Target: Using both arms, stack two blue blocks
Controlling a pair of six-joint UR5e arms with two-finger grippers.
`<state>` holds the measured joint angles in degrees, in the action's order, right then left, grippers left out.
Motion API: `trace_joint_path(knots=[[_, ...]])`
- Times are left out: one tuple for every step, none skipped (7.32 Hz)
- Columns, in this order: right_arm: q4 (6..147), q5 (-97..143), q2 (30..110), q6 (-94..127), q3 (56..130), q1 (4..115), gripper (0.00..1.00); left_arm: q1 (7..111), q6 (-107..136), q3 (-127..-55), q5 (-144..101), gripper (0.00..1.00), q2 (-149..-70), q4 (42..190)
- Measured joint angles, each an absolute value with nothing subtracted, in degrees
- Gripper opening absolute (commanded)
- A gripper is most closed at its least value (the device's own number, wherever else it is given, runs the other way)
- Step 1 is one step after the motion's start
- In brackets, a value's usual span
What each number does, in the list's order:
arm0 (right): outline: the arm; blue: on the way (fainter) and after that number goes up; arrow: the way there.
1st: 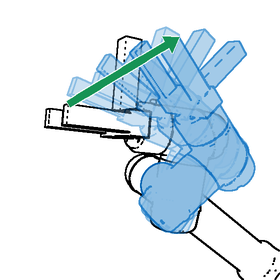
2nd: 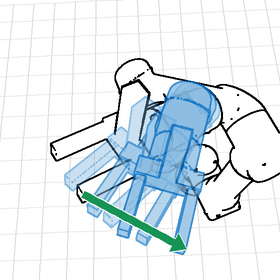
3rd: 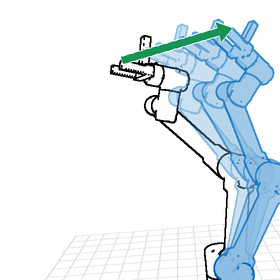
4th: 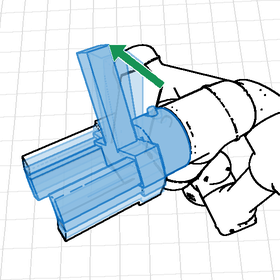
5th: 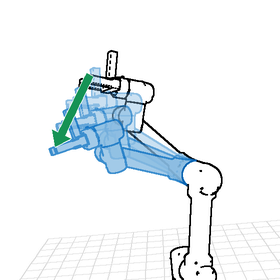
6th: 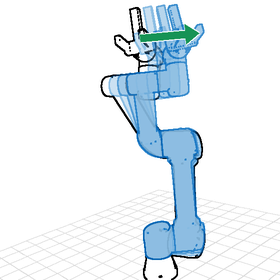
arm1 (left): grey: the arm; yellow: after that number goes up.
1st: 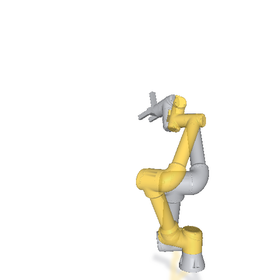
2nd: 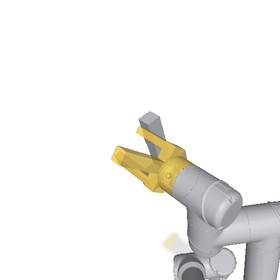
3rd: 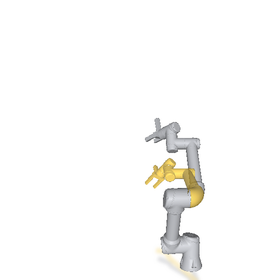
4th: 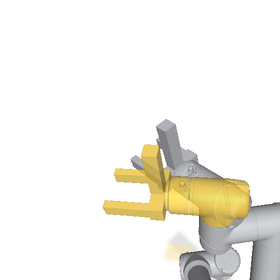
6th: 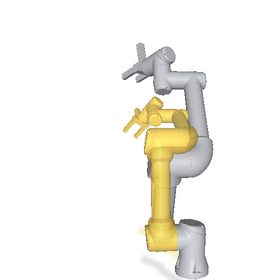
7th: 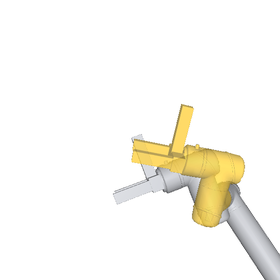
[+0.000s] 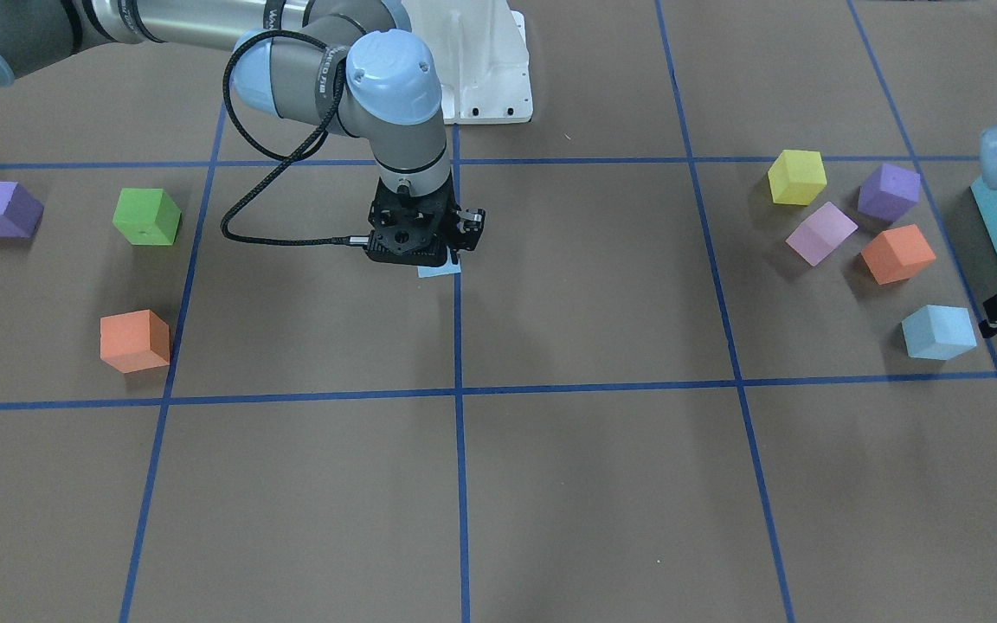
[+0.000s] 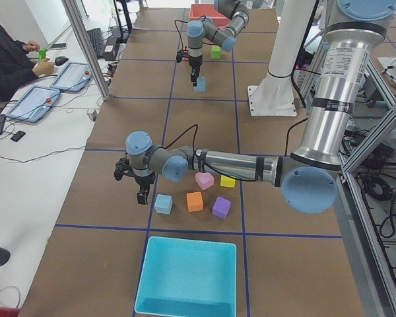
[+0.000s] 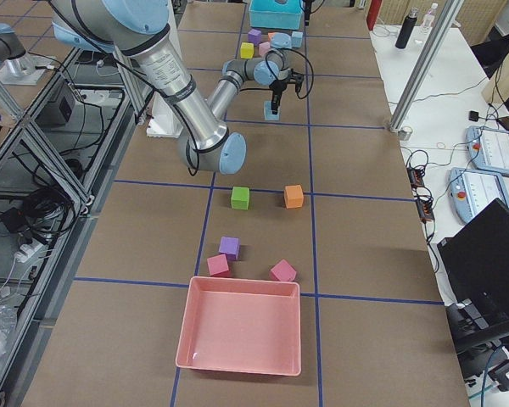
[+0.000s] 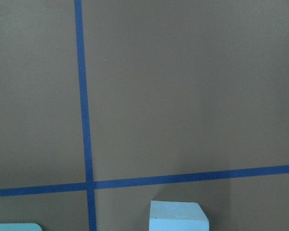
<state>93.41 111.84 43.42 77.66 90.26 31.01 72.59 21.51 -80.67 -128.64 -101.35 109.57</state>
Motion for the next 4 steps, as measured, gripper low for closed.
trace_joint_path(knots=[[92.9, 111.2, 43.4, 77.6, 89.5, 30.7, 0.55, 71.8, 22.6, -78.2, -128.6, 0.98, -101.5, 113.0], [91.7, 110.2, 43.4, 77.7, 88.4, 30.1, 0.55, 71.3, 23.2, -75.9, -128.6, 0.98, -101.5, 115.8], [90.0, 109.2, 43.3, 78.4, 87.2, 29.4, 0.55, 70.8, 23.4, -74.8, -128.5, 0.98, -101.6, 117.1], [88.4, 108.5, 43.1, 79.5, 86.2, 28.9, 0.55, 70.6, 23.5, -74.4, -128.4, 0.98, -101.5, 117.7]])
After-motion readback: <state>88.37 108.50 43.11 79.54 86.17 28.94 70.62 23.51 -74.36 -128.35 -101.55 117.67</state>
